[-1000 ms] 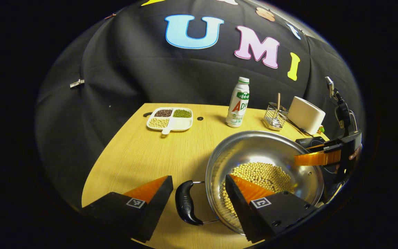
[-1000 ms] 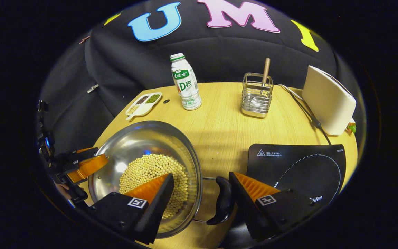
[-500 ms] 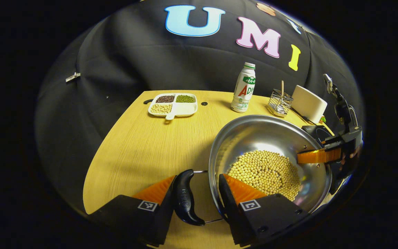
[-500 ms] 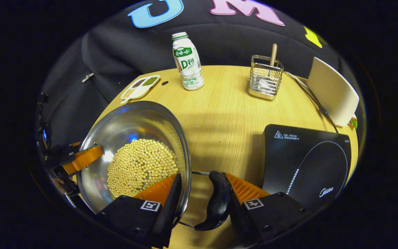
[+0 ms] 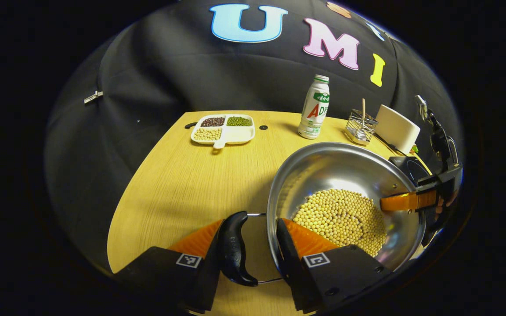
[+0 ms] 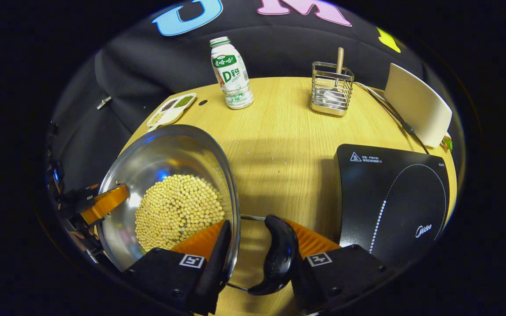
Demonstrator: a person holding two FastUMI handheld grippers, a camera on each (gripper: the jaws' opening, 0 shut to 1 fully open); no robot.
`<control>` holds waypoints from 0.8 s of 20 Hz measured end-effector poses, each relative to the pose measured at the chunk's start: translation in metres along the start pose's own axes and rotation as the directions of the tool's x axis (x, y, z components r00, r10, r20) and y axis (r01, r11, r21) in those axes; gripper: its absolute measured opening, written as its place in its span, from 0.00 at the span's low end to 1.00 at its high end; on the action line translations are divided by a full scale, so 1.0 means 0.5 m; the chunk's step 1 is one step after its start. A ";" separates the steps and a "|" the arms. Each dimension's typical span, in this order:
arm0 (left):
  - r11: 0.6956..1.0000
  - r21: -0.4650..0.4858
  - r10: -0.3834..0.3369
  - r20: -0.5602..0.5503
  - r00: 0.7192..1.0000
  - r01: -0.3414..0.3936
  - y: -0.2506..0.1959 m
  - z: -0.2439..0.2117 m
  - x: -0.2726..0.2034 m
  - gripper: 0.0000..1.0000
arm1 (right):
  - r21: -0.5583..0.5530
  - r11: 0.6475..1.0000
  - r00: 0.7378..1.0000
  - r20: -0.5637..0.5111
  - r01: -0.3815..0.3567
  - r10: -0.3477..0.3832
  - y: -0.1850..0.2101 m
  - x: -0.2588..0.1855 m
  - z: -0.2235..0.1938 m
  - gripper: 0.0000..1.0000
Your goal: First push the handle of the pot to place it horizontally, then grasp the pot with both hands and set it on the induction cooktop.
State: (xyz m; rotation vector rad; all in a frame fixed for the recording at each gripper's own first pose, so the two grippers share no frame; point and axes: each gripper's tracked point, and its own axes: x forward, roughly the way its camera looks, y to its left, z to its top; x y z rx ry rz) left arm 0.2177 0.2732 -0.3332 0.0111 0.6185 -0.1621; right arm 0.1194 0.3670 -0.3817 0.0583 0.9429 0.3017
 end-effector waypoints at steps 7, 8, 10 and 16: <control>0.999 -0.050 0.012 0.008 1.000 -0.012 -0.008 -0.012 -0.023 0.65 | -0.001 1.000 1.000 0.010 -0.006 0.006 0.004 -0.015 -0.012 0.65; 0.998 -0.056 0.014 0.006 1.000 -0.013 -0.009 -0.017 -0.027 0.64 | -0.015 1.000 1.000 0.017 -0.006 0.007 0.006 -0.020 -0.011 0.65; 0.997 -0.073 0.016 -0.004 1.000 -0.016 -0.011 -0.031 -0.036 0.63 | -0.036 0.999 0.999 0.037 -0.009 0.010 0.008 -0.032 -0.006 0.65; 0.997 -0.064 0.036 0.009 0.999 -0.035 -0.029 -0.012 -0.102 0.63 | -0.048 0.999 0.998 0.054 -0.023 0.026 0.010 -0.094 0.003 0.65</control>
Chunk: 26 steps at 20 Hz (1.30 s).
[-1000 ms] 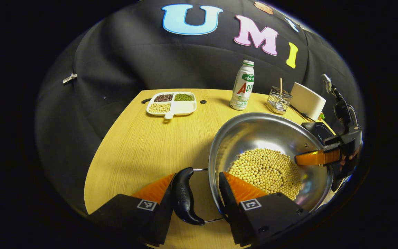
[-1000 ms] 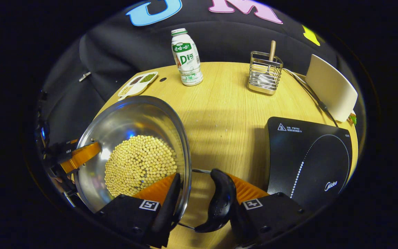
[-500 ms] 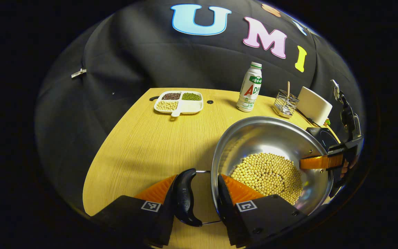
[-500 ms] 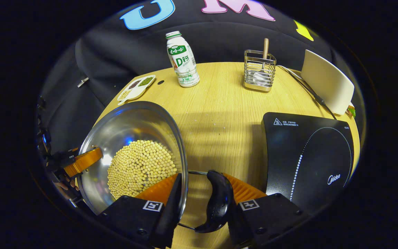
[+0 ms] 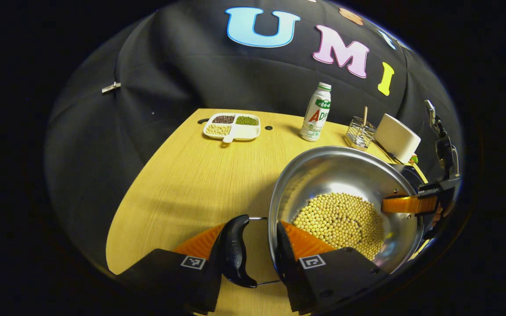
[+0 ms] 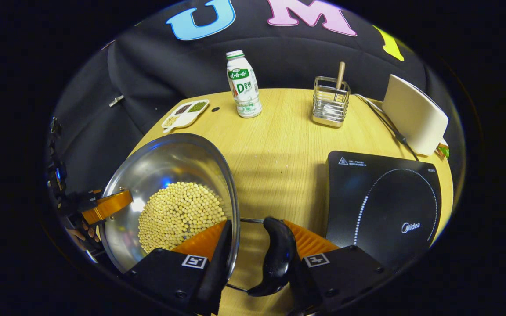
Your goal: First push the handle of the pot to place it horizontally, then grasp the pot with both hands and set it on the induction cooktop.
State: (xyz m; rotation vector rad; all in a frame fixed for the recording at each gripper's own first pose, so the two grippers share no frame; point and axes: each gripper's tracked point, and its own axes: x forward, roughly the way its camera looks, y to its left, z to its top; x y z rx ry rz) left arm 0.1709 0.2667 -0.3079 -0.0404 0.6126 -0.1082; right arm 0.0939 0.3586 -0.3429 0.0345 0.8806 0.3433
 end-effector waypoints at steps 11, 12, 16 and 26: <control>1.000 0.008 -0.016 0.017 1.000 0.016 -0.187 0.071 -0.109 0.63 | 0.009 1.000 0.999 0.035 0.021 -0.022 -0.136 -0.183 0.047 0.65; 1.000 0.002 -0.020 0.018 1.000 0.020 -0.209 0.076 -0.111 0.63 | 0.007 1.000 0.999 0.041 0.026 -0.026 -0.155 -0.198 0.052 0.65; 0.999 -0.010 -0.042 0.021 0.999 0.042 -0.300 0.093 -0.110 0.63 | 0.007 0.999 0.997 0.061 0.043 -0.043 -0.235 -0.239 0.070 0.65; 0.995 0.055 -0.089 0.024 0.996 0.088 -0.497 0.138 -0.062 0.62 | 0.073 0.994 0.993 0.071 0.085 -0.091 -0.431 -0.281 0.074 0.65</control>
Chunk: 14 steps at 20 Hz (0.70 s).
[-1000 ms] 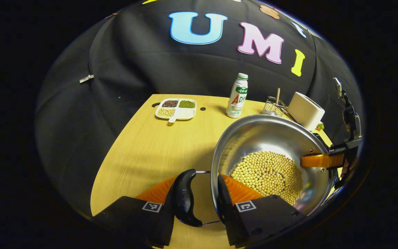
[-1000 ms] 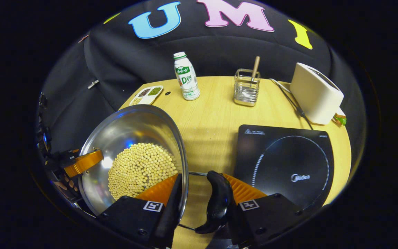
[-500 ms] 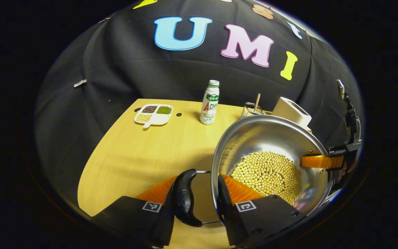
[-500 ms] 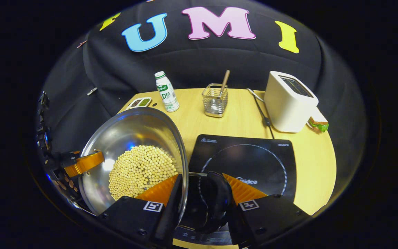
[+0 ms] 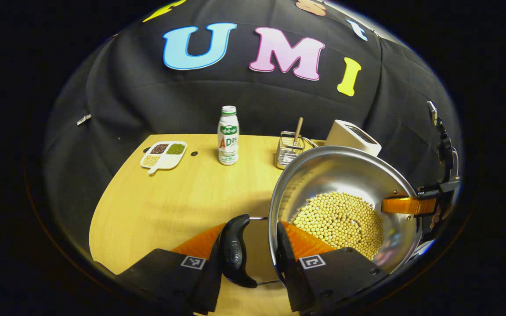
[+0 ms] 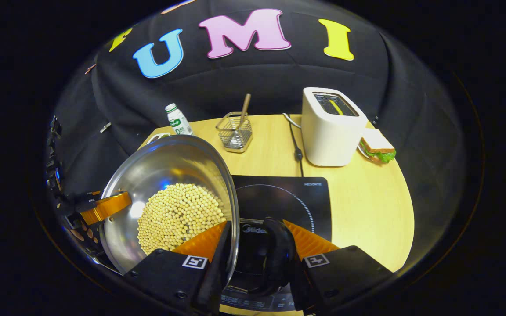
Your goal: First push the handle of the pot to place it horizontally, then grasp the pot with both hands and set it on the induction cooktop.
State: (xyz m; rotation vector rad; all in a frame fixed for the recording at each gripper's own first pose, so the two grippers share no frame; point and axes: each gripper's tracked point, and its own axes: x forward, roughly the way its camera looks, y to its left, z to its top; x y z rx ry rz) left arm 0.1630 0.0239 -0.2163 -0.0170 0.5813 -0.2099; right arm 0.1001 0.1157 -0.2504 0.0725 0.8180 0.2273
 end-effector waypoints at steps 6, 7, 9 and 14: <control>1.000 -0.008 -0.022 -0.019 1.000 0.022 -0.097 -0.009 0.066 0.63 | 0.025 0.999 1.000 -0.010 0.029 -0.029 -0.109 0.015 0.000 0.65; 1.000 -0.010 -0.024 -0.023 0.999 0.024 -0.110 -0.013 0.078 0.62 | 0.030 0.999 0.999 -0.015 0.032 -0.031 -0.126 0.021 -0.004 0.65; 1.000 -0.012 -0.026 -0.037 0.999 0.026 -0.134 -0.025 0.096 0.62 | 0.031 0.999 0.999 -0.026 0.036 -0.035 -0.157 0.028 -0.012 0.64; 1.000 -0.013 -0.018 -0.046 0.999 0.018 -0.172 -0.046 0.142 0.62 | 0.041 0.998 0.998 -0.053 0.044 -0.041 -0.208 0.061 -0.024 0.64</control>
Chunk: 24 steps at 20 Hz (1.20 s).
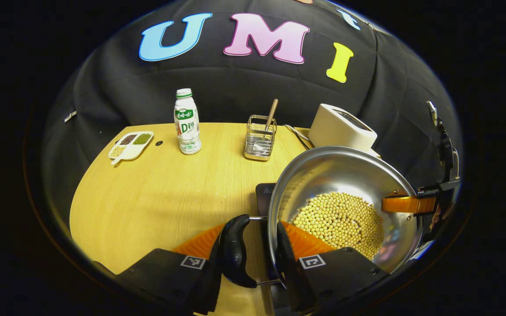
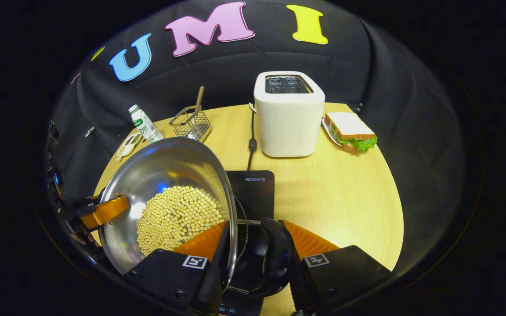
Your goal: First push the handle of the pot to place it horizontally, then grasp the pot with both hands and set it on the induction cooktop.
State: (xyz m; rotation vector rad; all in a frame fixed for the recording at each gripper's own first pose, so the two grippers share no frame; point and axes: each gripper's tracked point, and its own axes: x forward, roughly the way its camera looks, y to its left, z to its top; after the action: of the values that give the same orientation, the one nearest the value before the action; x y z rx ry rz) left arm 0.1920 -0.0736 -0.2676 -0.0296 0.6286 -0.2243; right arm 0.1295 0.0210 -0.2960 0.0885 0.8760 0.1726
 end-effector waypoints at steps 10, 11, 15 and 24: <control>0.999 0.032 0.017 -0.015 1.000 -0.017 -0.008 -0.006 0.036 0.63 | 0.052 0.998 0.999 -0.005 -0.039 0.039 -0.030 0.037 -0.011 0.64; 0.999 0.031 0.017 -0.016 1.000 -0.017 -0.008 -0.005 0.037 0.64 | 0.049 0.998 0.999 0.002 -0.040 0.040 -0.031 0.038 -0.011 0.65; 0.999 0.049 0.023 -0.035 0.999 -0.022 -0.006 -0.008 0.040 0.68 | 0.062 0.997 0.999 0.026 -0.045 0.043 -0.031 0.035 -0.007 0.66; 0.999 0.007 0.042 -0.068 0.997 -0.042 -0.028 -0.021 0.020 0.86 | 0.091 0.995 0.999 0.045 0.026 -0.030 -0.026 -0.007 -0.054 1.00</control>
State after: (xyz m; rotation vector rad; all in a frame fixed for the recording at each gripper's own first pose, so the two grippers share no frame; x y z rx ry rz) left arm 0.1908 -0.0891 -0.2805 -0.0029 0.6960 -0.1871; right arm 0.1082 0.0077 -0.3124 0.1646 0.8381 0.1044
